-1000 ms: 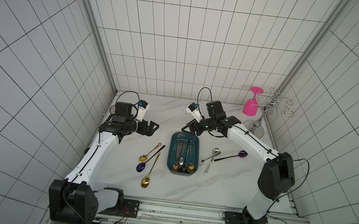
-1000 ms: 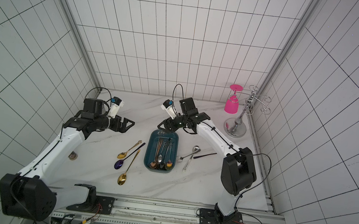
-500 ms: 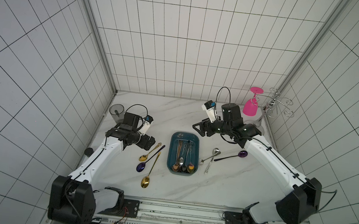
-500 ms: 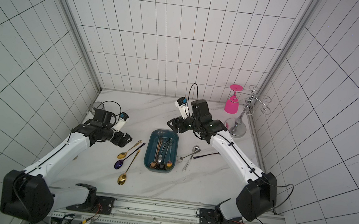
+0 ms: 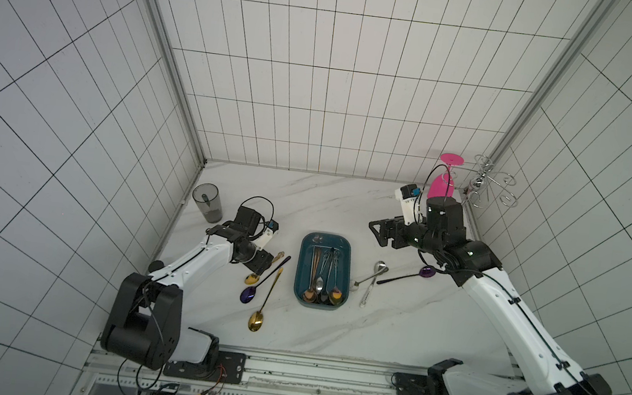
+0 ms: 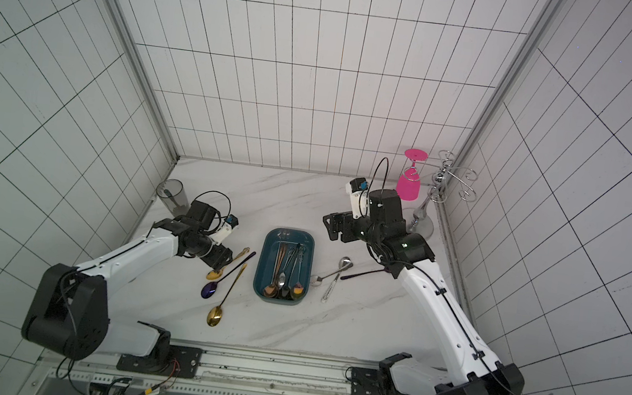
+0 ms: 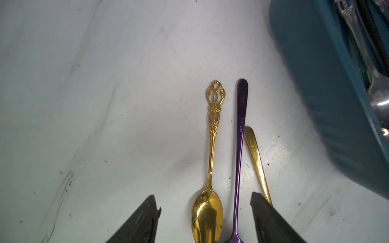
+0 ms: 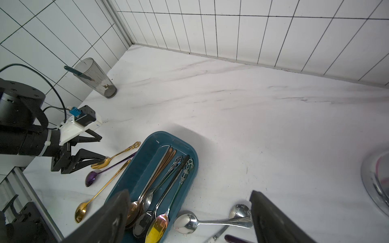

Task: Put the spoon into the storage box
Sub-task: Pick up the spoon from the center of the board.

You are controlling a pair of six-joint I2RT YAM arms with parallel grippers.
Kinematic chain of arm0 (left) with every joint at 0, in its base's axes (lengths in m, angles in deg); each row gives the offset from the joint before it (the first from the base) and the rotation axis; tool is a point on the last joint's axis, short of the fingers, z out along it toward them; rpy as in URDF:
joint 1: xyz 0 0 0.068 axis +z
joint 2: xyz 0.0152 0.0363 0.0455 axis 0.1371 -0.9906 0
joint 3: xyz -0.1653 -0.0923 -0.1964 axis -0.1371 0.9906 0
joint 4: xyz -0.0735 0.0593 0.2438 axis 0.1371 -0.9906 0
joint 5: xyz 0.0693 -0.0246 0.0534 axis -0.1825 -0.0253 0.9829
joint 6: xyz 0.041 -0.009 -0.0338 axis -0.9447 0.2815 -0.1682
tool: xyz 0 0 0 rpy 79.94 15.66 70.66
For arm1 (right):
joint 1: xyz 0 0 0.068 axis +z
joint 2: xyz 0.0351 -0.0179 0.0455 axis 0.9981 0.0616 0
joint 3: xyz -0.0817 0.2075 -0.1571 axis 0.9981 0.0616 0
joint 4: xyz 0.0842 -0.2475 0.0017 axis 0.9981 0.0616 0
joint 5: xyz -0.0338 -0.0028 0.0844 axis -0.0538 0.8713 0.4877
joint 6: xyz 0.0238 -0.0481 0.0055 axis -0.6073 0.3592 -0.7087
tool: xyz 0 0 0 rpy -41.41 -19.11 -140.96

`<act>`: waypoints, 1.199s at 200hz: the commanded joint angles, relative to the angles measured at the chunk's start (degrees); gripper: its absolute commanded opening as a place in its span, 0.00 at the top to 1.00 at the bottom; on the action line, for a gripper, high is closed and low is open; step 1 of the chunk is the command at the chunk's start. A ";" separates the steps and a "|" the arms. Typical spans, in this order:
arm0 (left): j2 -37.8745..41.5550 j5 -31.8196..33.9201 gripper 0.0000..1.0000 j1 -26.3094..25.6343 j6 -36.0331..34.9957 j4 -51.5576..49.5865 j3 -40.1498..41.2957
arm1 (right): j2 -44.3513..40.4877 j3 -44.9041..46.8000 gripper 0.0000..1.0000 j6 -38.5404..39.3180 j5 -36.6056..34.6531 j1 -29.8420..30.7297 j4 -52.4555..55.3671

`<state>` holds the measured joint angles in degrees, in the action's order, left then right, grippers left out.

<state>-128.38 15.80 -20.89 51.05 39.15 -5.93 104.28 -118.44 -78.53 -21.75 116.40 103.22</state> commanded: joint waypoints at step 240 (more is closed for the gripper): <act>-17.32 6.10 0.83 -5.06 6.72 -1.75 -7.21 | -14.52 8.28 0.01 1.40 -9.41 -3.48 9.11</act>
<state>-144.51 22.71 -25.57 57.06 37.53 -12.27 90.49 -111.51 -77.77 -30.67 113.64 111.72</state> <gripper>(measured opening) 0.195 0.986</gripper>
